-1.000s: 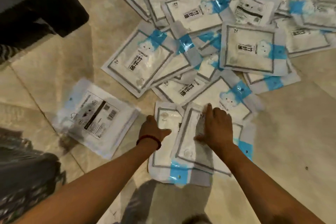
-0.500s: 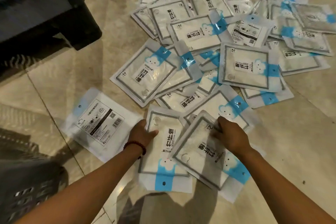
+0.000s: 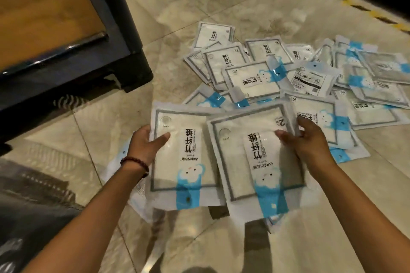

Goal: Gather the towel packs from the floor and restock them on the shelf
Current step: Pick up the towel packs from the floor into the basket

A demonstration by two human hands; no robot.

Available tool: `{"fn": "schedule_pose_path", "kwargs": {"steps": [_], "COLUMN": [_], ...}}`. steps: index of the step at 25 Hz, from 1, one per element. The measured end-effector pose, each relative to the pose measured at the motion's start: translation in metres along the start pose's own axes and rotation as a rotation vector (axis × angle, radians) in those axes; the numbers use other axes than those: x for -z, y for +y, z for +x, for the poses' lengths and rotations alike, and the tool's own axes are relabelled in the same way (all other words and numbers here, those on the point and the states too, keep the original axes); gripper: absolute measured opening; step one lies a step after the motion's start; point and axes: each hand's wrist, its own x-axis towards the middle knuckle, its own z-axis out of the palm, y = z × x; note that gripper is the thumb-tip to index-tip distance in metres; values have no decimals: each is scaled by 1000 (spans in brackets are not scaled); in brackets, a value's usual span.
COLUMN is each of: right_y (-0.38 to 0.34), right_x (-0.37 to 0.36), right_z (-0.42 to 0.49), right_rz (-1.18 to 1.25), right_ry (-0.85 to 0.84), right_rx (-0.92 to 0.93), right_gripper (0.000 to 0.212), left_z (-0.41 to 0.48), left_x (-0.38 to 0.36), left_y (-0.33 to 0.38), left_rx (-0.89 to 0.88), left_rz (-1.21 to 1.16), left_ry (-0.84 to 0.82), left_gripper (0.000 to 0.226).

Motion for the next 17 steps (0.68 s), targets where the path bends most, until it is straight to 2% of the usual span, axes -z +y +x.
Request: {"fn": "schedule_pose_path", "kwargs": {"steps": [4, 6, 9, 11, 14, 15, 17], "right_y": [-34, -40, -39, -37, -35, -33, -30], "right_x": [-27, -45, -70, -86, -104, -107, -112], "right_z": [-3, -8, -18, -25, -35, -38, -42], "right_rz": [231, 261, 280, 269, 237, 222, 196], "right_ry": [73, 79, 76, 81, 73, 66, 55], "right_rx": [13, 16, 6, -20, -20, -11, -20], "right_gripper": [19, 18, 17, 16, 22, 22, 23], "left_z": [-1, -5, -16, -21, -30, -29, -31], "left_x": [2, 3, 0, -2, -4, -5, -7], "left_y": [9, 5, 7, 8, 9, 6, 5], "left_rx": [-19, 47, 103, 95, 72, 86, 77], "left_rz": [-106, -193, -343, -339, -309, -320, -345], "left_ry": [-2, -19, -4, 0, -66, -83, -111], "left_gripper": [10, 24, 9, 22, 59, 62, 44]}}
